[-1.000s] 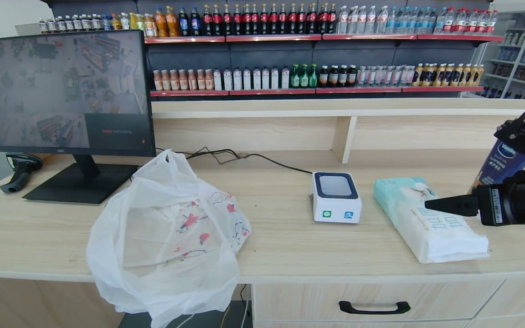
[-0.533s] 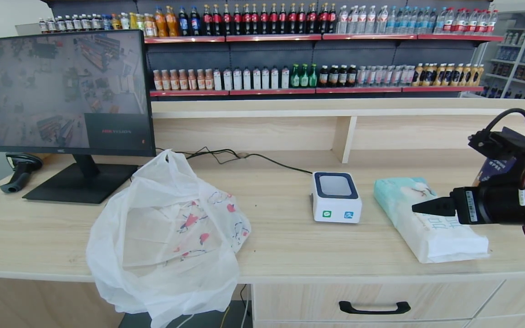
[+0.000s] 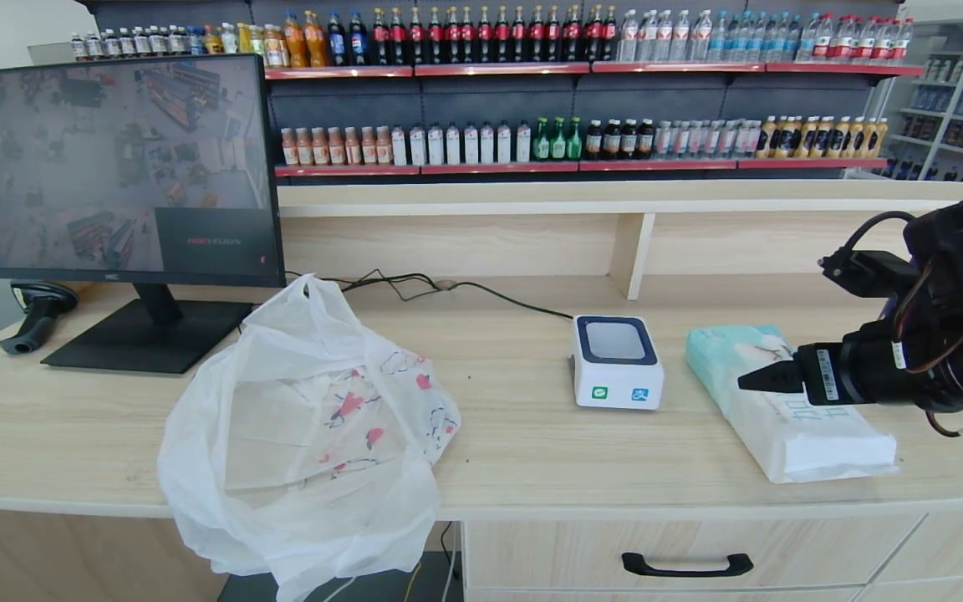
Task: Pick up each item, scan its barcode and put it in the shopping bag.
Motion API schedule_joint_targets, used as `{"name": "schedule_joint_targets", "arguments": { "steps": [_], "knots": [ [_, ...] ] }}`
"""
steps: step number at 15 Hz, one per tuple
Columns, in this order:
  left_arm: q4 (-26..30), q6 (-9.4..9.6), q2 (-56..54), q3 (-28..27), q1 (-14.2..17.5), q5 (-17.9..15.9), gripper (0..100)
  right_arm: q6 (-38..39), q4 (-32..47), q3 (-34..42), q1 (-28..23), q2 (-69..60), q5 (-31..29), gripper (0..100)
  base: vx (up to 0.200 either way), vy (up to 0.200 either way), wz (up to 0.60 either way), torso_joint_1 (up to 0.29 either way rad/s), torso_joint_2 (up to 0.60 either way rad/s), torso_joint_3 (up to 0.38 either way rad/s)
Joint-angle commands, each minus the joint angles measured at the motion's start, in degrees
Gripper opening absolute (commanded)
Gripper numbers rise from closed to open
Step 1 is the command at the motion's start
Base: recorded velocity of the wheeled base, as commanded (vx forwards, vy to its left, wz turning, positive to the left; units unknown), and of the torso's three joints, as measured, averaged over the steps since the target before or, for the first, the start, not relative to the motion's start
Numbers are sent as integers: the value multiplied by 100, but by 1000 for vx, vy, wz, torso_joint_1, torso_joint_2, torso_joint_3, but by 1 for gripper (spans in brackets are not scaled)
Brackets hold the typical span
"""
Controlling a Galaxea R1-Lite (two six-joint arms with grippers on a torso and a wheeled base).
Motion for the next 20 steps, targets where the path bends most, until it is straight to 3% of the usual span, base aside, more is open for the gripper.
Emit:
{"name": "schedule_joint_targets", "arguments": {
  "steps": [1, 11, 17, 20],
  "knots": [
    [-1, -1, -2, 0, 0, 1, 100, 8, -6, -161, -15, 171, -34, 100, 0, 0, 0, 0, 0, 0],
    [-1, -1, -2, 0, 0, 1, 100, -89, -217, -82, -209, 338, -245, 100, 0, 0, 0, 0, 0, 0],
    [-1, -1, -2, 0, 0, 1, 100, -186, -234, 393, -253, 373, -254, 100, 0, 0, 0, 0, 0, 0],
    [-1, -1, -2, 0, -9, 1, 100, -159, -867, 533, -209, 619, -509, 100, 0, 0, 0, 0, 0, 0]
  ]
}}
